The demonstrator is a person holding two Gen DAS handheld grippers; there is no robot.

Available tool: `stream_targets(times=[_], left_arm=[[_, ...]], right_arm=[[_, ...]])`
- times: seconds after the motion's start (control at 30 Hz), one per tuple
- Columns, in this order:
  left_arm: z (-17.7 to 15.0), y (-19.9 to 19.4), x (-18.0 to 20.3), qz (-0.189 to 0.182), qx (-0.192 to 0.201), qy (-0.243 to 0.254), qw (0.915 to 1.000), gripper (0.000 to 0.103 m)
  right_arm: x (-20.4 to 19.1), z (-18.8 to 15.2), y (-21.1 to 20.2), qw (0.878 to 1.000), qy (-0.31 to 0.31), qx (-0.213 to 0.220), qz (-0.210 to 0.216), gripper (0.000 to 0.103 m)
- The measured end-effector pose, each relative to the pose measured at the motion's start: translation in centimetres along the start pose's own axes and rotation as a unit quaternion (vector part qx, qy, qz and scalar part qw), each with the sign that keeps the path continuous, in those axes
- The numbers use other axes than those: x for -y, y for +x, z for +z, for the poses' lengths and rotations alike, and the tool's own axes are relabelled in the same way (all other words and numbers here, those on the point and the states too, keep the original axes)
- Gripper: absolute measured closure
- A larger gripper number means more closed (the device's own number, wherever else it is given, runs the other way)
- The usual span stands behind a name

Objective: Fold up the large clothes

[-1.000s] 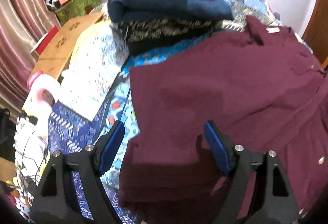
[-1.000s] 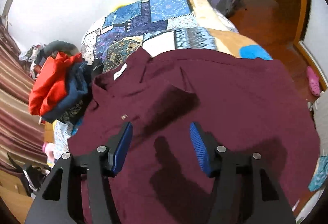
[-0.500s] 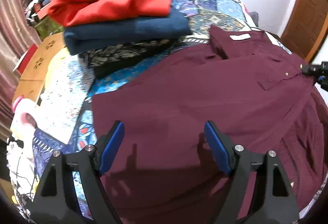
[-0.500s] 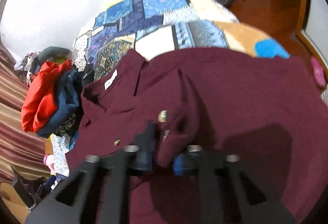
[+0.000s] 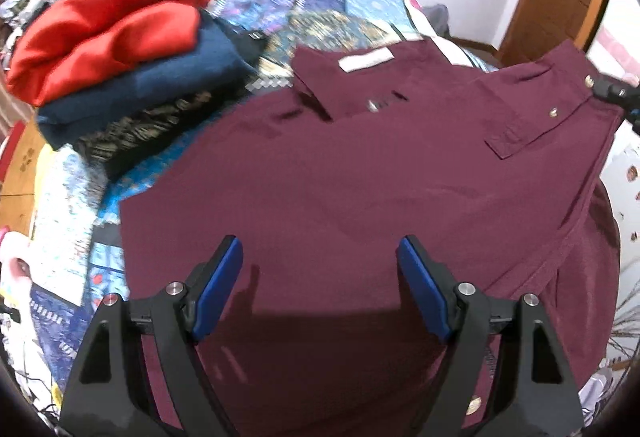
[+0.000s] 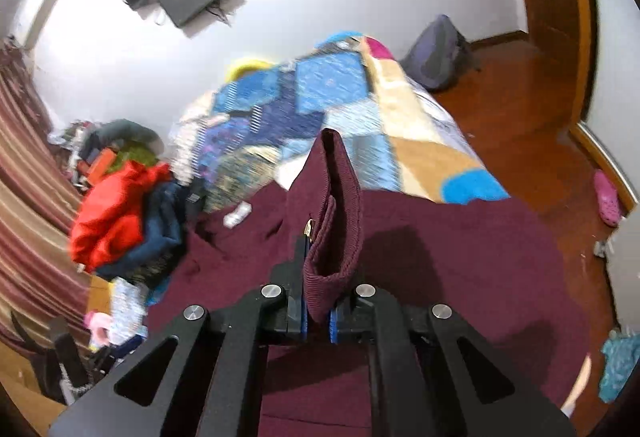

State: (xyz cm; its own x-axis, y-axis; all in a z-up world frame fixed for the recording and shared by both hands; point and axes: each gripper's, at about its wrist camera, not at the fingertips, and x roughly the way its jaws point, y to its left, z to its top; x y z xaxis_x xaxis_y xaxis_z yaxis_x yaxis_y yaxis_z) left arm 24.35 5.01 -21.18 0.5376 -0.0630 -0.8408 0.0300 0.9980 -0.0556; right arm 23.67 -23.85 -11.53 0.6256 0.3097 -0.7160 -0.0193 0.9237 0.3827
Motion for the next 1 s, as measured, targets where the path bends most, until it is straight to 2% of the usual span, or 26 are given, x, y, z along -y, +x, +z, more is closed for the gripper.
stream_targets(times=[0.17,0.27,0.37,0.5,0.6,0.83,1.0], left_arm=[[-1.6,1.7,1.7,0.008,-0.021,0.022,0.9995,0.022],[-2.1,1.7,1.3,0.007,-0.019,0.010,0.9997,0.019],[-2.1,1.7,1.0,0.004,-0.025,0.002,0.9997,0.018],[-1.9,1.4,1.3,0.014,-0.025,0.010,0.9995,0.018],[-1.6,0.9,1.7,0.013,-0.019,0.016,0.9996,0.018],[0.8,-0.7,3.4,0.003,0.011,0.030,0.9995,0.018],[3.1,-1.7,4.9,-0.013,0.037,0.031,0.9988,0.018]], right_arm=[[3.4,-2.9,3.4,0.997,0.003,-0.061,-0.057,0.095],[5.0,-4.6,4.9,0.993,0.012,-0.091,-0.072,0.085],[5.6,-5.2,4.4,0.994,0.017,-0.082,-0.076,0.075],[5.4,-4.7,3.5,0.993,0.009,-0.079,-0.092,0.074],[5.9,-4.3,2.2,0.993,0.007,-0.076,-0.085,0.074],[8.3,-3.2,-2.2,0.994,0.033,-0.023,-0.097,0.074],[11.3,-2.9,-5.2,0.991,0.064,0.003,-0.120,0.065]])
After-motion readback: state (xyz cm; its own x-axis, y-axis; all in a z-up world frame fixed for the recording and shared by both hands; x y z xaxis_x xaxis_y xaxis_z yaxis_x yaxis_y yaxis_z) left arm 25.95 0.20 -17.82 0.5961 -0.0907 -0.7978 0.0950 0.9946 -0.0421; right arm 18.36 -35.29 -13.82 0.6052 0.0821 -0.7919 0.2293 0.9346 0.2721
